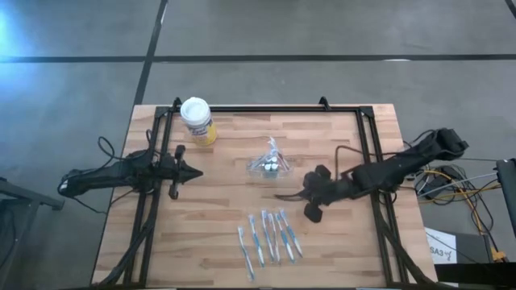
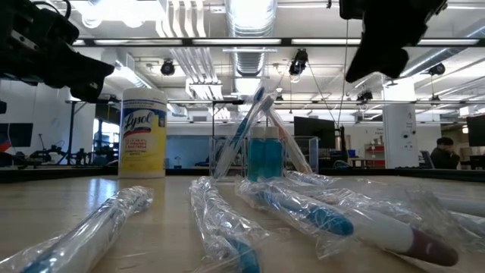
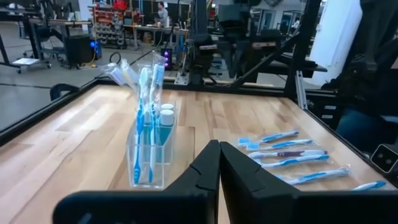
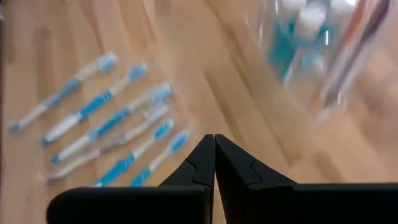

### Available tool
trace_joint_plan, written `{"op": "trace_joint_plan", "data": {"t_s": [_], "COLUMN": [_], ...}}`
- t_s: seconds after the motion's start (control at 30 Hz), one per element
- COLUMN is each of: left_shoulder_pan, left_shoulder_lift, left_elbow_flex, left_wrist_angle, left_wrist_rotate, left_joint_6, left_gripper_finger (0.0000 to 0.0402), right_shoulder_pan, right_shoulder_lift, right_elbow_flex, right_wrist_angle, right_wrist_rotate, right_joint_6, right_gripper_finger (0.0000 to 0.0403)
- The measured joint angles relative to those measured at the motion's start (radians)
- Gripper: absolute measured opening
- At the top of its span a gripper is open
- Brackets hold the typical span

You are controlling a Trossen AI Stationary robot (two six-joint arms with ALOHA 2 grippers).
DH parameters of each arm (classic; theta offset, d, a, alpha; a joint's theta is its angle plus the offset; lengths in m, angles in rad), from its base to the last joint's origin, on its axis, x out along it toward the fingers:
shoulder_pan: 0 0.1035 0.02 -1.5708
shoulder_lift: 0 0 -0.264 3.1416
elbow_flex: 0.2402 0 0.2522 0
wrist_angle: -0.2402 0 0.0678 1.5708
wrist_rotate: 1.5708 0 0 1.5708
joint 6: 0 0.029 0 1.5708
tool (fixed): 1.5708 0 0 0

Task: Pick & Place toothbrushing station
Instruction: Put the blue toothbrush into the left section of the transparent organizer

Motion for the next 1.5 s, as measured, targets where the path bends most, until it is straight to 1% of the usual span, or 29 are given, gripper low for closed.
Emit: {"op": "trace_joint_plan", "data": {"t_s": [0.1, 0.17, 0.27, 0.33, 0.47, 0.6, 0.77, 0.87, 0.97, 1.07, 1.2, 1.37, 1.5], "left_shoulder_pan": [0.000, 0.000, 0.000, 0.000, 0.000, 0.000, 0.000, 0.000, -0.001, -0.001, -0.001, -0.001, -0.001], "left_shoulder_lift": [0.002, 0.003, 0.003, 0.003, 0.003, 0.003, 0.003, 0.003, 0.006, 0.006, 0.009, 0.013, 0.015], "left_elbow_flex": [0.000, 0.000, -0.001, -0.001, -0.001, -0.002, 0.000, 0.001, 0.001, 0.001, 0.001, 0.001, 0.001], "left_wrist_angle": [-0.001, -0.001, -0.002, -0.002, -0.006, -0.006, -0.012, -0.016, -0.017, -0.017, -0.017, -0.017, -0.017], "left_wrist_rotate": [0.003, 0.006, 0.009, 0.010, 0.013, 0.029, 0.074, 0.121, 0.135, 0.137, 0.144, 0.146, 0.147], "left_joint_6": [-0.006, -0.009, -0.013, -0.015, -0.026, -0.027, -0.035, -0.035, -0.035, -0.035, -0.035, -0.035, -0.035], "left_gripper_finger": [0.0019, 0.0018, 0.0014, 0.0011, 0.0009, 0.0012, 0.0020, 0.0021, 0.0018, 0.0014, 0.0012, 0.0016, 0.0016], "right_shoulder_pan": [0.039, 0.060, 0.083, 0.094, 0.104, 0.106, 0.105, 0.106, 0.106, 0.110, 0.117, 0.117, 0.116], "right_shoulder_lift": [0.092, 0.157, 0.256, 0.321, 0.445, 0.563, 0.670, 0.708, 0.725, 0.738, 0.756, 0.779, 0.786], "right_elbow_flex": [0.099, 0.162, 0.248, 0.301, 0.408, 0.500, 0.563, 0.582, 0.580, 0.574, 0.574, 0.570, 0.569], "right_wrist_angle": [-0.155, -0.233, -0.284, -0.290, -0.290, -0.335, -0.349, -0.375, -0.396, -0.392, -0.386, -0.382, -0.379], "right_wrist_rotate": [0.001, -0.001, -0.002, -0.016, -0.062, -0.068, -0.138, -0.145, -0.147, -0.164, -0.174, -0.217, -0.227], "right_joint_6": [0.119, 0.154, 0.193, 0.202, 0.217, 0.299, 0.364, 0.420, 0.485, 0.514, 0.531, 0.525, 0.492], "right_gripper_finger": [0.0008, 0.0008, 0.0013, 0.0027, 0.0077, 0.0137, 0.0204, 0.0231, 0.0248, 0.0253, 0.0245, 0.0219, 0.0187]}}
